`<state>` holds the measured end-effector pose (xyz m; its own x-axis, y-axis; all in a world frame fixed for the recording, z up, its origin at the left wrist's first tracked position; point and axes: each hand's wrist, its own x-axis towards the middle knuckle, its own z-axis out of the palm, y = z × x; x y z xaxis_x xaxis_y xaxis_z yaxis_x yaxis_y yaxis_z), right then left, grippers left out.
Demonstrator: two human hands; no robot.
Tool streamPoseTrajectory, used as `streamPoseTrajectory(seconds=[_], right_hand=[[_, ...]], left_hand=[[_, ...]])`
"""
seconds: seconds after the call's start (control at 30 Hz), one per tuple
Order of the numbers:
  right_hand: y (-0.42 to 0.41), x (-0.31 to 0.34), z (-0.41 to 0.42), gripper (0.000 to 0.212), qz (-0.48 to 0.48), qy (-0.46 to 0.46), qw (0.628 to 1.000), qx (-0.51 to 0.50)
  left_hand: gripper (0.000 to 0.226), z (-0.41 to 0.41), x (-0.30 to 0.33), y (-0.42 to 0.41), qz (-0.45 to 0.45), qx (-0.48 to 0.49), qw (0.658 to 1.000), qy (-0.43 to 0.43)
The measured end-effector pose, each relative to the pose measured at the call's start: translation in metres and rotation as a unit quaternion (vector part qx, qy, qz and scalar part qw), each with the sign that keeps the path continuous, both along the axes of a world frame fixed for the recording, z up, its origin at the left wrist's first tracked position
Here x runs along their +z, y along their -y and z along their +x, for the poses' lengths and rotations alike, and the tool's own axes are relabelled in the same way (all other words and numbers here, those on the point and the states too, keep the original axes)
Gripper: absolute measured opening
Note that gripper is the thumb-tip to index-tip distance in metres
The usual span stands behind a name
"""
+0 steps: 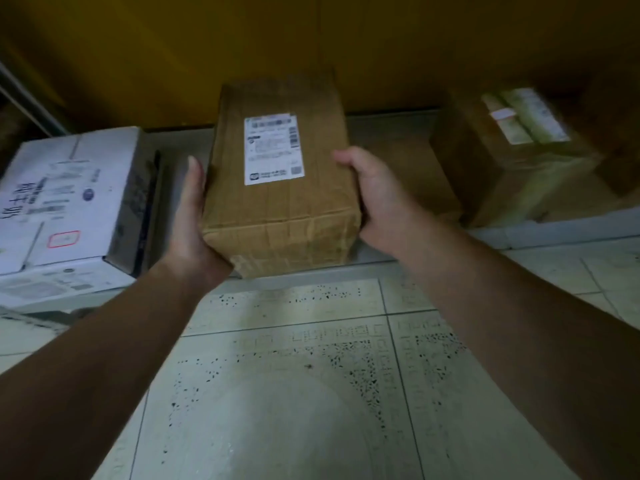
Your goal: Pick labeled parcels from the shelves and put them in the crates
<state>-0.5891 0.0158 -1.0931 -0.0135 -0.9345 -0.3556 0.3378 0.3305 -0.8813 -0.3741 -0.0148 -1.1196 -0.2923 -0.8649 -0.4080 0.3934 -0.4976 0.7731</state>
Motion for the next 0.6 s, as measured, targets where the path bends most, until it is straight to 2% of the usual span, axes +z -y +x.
streamPoseTrajectory(seconds=[0.07,0.13,0.23,0.3,0.37,0.4,0.47,0.5,0.57,0.6], right_hand=[[0.005,-0.013,0.004,0.031,0.008,-0.002,1.000,0.005],[0.007,-0.021,0.006,0.032,0.022,-0.023,0.999,0.010],[0.013,-0.030,0.003,0.044,0.032,-0.059,0.997,0.032],[0.015,-0.030,-0.006,0.066,0.022,-0.159,0.987,0.034],[0.019,-0.033,-0.028,0.060,0.007,-0.310,0.951,-0.004],[0.021,-0.036,-0.044,0.051,0.006,-0.394,0.919,-0.028],[0.014,-0.042,-0.078,0.045,0.033,-0.560,0.826,-0.052],[0.009,-0.046,-0.092,0.046,0.054,-0.605,0.793,-0.046],[0.002,-0.056,-0.110,0.048,0.097,-0.630,0.770,-0.018],[0.000,-0.062,-0.112,0.049,0.118,-0.635,0.763,-0.005]], left_hand=[[0.054,0.005,-0.002,0.001,-0.011,0.000,0.999,0.044],[0.040,0.012,0.000,0.006,-0.003,-0.013,0.992,0.126],[0.042,0.021,0.011,0.021,-0.003,-0.066,0.970,0.234],[0.053,0.020,0.024,0.031,-0.036,-0.033,0.943,0.330],[0.063,0.013,0.038,0.033,-0.123,0.043,0.889,0.440],[0.062,0.002,0.045,0.029,-0.181,0.079,0.840,0.505],[0.044,-0.035,0.067,0.008,-0.322,0.098,0.745,0.576],[0.035,-0.059,0.074,-0.003,-0.385,0.070,0.721,0.572],[0.031,-0.116,0.083,-0.025,-0.438,-0.022,0.724,0.532],[0.035,-0.144,0.081,-0.033,-0.425,-0.072,0.737,0.520]])
